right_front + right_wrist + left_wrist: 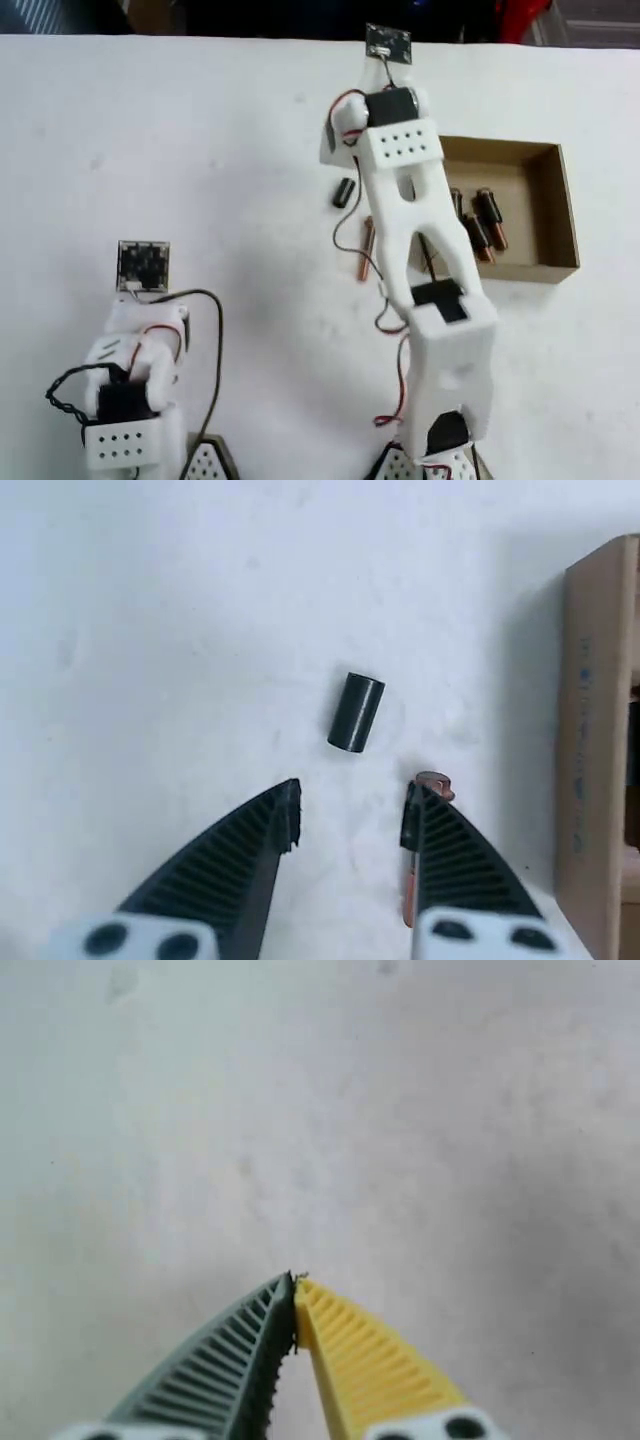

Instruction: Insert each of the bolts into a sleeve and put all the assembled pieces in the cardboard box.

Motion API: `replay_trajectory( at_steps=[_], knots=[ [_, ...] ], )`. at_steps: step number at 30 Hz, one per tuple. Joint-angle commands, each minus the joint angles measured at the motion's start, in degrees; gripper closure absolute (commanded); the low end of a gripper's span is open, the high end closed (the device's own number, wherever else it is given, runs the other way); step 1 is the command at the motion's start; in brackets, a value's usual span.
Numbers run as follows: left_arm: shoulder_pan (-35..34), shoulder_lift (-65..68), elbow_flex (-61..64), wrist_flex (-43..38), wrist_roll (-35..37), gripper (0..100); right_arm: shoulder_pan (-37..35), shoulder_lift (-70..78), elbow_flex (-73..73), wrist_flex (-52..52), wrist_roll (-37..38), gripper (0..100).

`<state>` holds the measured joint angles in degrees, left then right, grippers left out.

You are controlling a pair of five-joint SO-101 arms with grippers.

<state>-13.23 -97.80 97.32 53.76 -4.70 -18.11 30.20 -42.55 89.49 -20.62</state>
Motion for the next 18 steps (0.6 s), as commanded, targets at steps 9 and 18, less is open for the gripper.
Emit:
replay_trajectory(
  at_steps=[9, 18],
  knots=[
    [-0.5, -0.6, -0.4, -1.8, 0.4, 98, -0.1, 21.7, -25.8, 2.8, -4.0, 85.3],
    [-0.5, -0.6, -0.4, -1.8, 0.4, 98, 0.0, 30.8, -32.9, 2.2, -4.7, 85.4]
  ],
)
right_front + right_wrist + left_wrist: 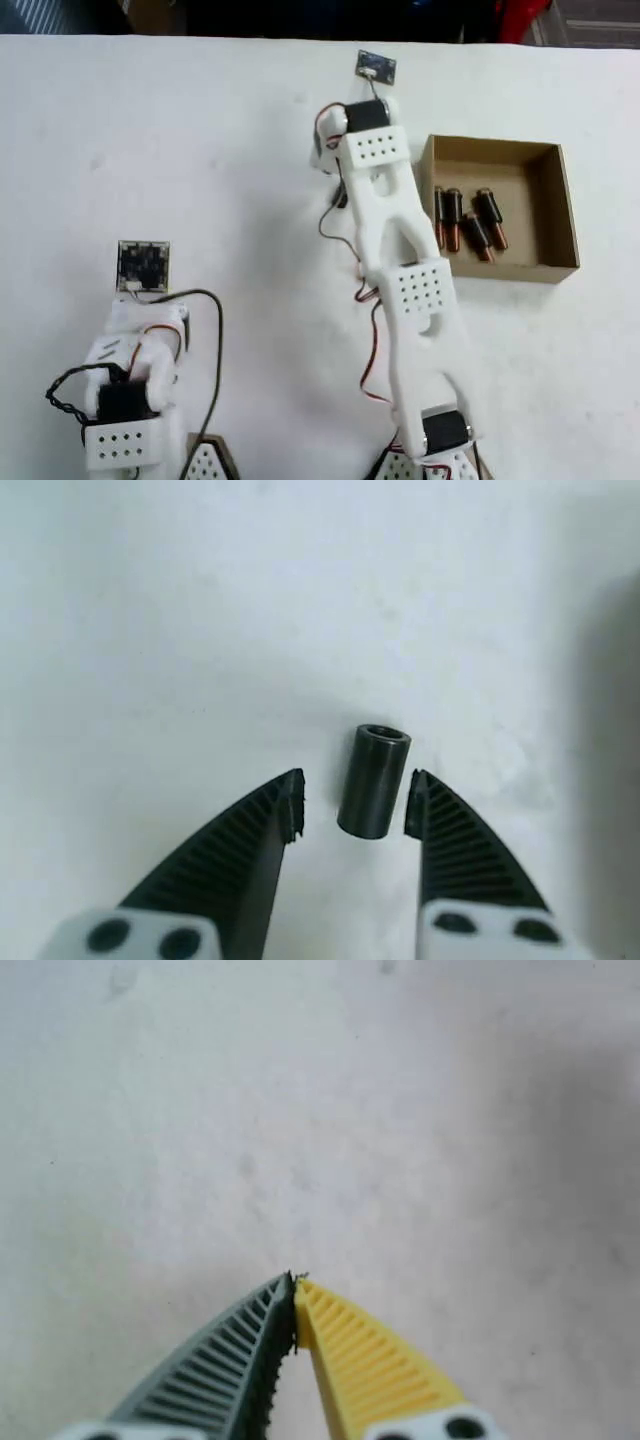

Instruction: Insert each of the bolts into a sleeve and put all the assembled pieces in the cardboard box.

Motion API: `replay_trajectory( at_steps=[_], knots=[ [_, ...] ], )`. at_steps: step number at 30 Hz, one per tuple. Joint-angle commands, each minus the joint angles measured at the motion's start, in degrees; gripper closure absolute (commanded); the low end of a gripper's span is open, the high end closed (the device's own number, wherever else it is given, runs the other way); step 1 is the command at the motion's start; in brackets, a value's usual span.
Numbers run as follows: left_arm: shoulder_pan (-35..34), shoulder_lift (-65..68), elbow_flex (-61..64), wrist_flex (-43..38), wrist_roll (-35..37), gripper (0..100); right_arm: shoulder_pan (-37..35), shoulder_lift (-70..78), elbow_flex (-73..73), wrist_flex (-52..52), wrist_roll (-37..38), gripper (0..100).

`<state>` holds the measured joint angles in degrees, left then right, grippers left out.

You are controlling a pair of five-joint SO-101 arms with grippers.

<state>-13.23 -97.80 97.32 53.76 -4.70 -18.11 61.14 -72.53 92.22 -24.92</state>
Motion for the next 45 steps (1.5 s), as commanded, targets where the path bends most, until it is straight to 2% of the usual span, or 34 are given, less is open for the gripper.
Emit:
replay_trajectory(
  at_steps=[1, 8, 26, 38, 42, 45],
  knots=[
    [-0.5, -0.6, -0.4, -1.8, 0.4, 98, 0.2, 0.3, -2.9, -1.1, -0.5, 85.4],
    [-0.5, -0.6, -0.4, -1.8, 0.4, 98, 1.5, 1.6, -2.7, -2.9, -4.8, 85.4],
    [-0.5, -0.6, -0.4, -1.8, 0.4, 98, 1.7, 5.6, -2.8, -8.9, -4.9, 85.6],
    [-0.5, -0.6, -0.4, -1.8, 0.4, 98, 1.5, 6.7, -2.5, -5.9, -4.9, 86.0],
    [-0.5, -0.6, -0.4, -1.8, 0.4, 98, 0.5, 6.5, -2.8, -2.6, -4.2, 91.8],
    [-0.5, -0.6, -0.4, -1.8, 0.4, 98, -0.5, 6.8, -2.3, -2.4, -0.5, 95.2]
  ],
)
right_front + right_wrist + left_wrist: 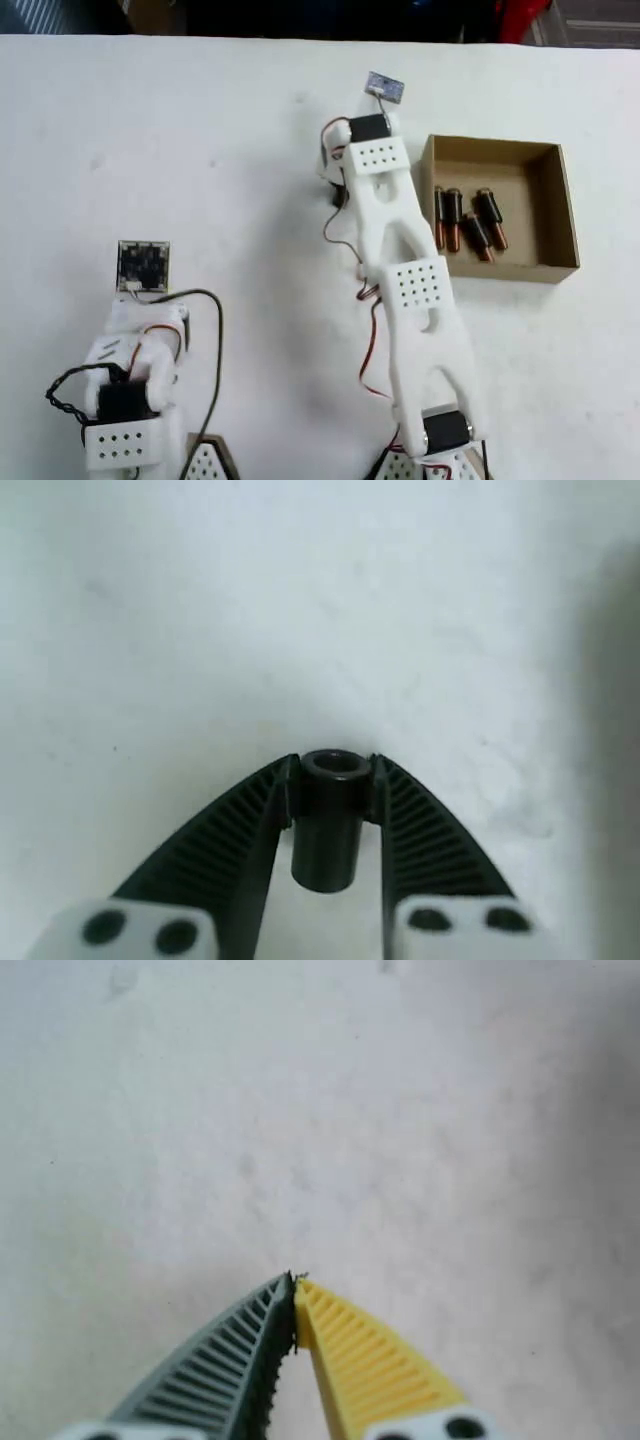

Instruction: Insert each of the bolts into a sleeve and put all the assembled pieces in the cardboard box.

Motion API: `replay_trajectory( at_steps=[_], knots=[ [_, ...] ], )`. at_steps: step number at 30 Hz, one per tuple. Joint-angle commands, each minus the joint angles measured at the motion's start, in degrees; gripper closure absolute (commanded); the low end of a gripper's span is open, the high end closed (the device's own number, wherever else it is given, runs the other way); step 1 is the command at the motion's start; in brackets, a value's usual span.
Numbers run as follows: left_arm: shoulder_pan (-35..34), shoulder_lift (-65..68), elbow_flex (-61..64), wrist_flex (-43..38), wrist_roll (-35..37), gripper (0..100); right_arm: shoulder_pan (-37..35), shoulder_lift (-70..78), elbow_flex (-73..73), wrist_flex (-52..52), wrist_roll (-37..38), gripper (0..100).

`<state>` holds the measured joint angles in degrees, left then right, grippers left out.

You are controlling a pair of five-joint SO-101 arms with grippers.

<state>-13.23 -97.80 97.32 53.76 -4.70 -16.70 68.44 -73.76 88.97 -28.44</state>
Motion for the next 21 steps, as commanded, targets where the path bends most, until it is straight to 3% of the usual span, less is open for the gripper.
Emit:
replay_trajectory(
  at_steps=[1, 10, 21],
  knots=[
    [-0.5, -0.6, -0.4, -1.8, 0.4, 98, -2.3, -0.5, -1.1, 1.4, 4.0, 96.4],
    [-0.5, -0.6, -0.4, -1.8, 0.4, 98, -7.7, -1.5, -1.7, 7.1, 14.6, 98.2],
    [-0.5, -0.6, -0.4, -1.8, 0.4, 98, -8.5, -12.3, -0.6, 12.5, 23.1, 98.2]
  ],
)
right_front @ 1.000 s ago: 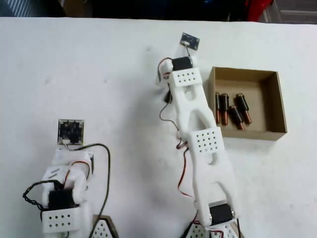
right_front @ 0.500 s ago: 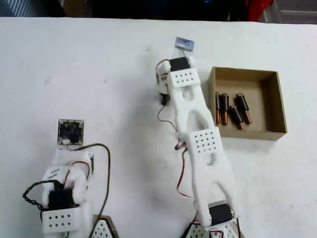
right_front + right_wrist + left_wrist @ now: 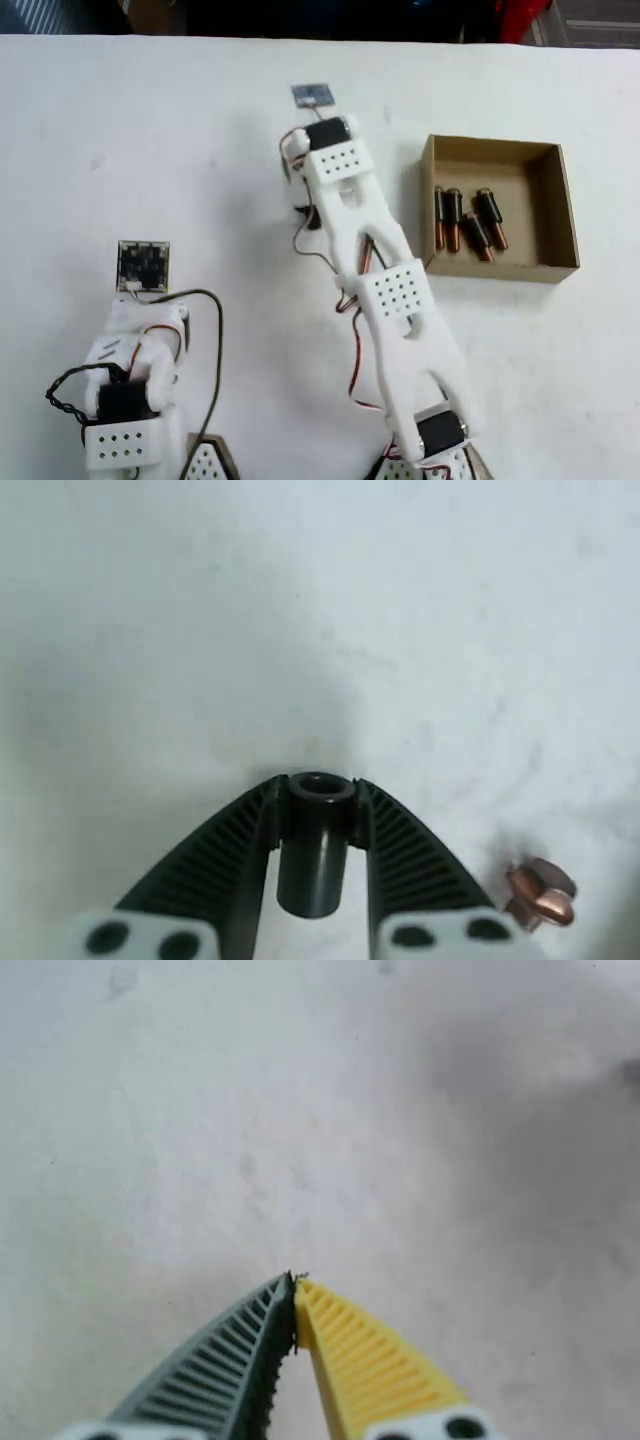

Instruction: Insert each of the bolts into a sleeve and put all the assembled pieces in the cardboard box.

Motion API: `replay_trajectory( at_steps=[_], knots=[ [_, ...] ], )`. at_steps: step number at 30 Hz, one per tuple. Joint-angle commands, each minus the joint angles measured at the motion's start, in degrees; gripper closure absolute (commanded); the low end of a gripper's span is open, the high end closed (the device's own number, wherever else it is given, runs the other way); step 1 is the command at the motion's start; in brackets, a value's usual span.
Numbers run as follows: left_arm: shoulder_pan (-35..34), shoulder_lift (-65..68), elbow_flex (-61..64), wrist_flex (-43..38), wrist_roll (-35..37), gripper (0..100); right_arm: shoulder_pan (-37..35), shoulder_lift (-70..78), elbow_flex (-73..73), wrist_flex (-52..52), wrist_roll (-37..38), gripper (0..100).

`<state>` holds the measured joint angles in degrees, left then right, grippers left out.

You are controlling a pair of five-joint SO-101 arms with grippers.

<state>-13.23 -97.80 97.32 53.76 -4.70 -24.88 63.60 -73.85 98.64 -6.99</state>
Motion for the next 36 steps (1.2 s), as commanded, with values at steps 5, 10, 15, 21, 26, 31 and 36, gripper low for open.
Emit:
replay_trajectory(
  at_steps=[5, 10, 15, 21, 26, 31, 36],
  knots=[
    [-0.5, -0.6, -0.4, -1.8, 0.4, 98, -2.3, -16.0, 9.2, 2.9, 1.7, 98.2],
    [-0.5, -0.6, -0.4, -1.8, 0.4, 98, -4.4, -28.7, 22.0, 2.8, 1.7, 98.2],
    [-0.5, -0.6, -0.4, -1.8, 0.4, 98, -4.2, -42.6, 34.0, 2.8, 1.7, 98.1],
    [-0.5, -0.6, -0.4, -1.8, 0.4, 98, -4.4, -57.7, 49.5, 2.2, 5.5, 98.1],
    [-0.5, -0.6, -0.4, -1.8, 0.4, 98, -3.9, -66.8, 63.6, -1.6, 7.3, 98.1],
    [-0.5, -0.6, -0.4, -1.8, 0.4, 98, -4.1, -73.9, 79.3, -10.5, 7.3, 98.1],
    [-0.5, -0.6, -0.4, -1.8, 0.4, 98, -4.0, -79.0, 91.6, -18.9, 7.4, 98.1]
  ],
)
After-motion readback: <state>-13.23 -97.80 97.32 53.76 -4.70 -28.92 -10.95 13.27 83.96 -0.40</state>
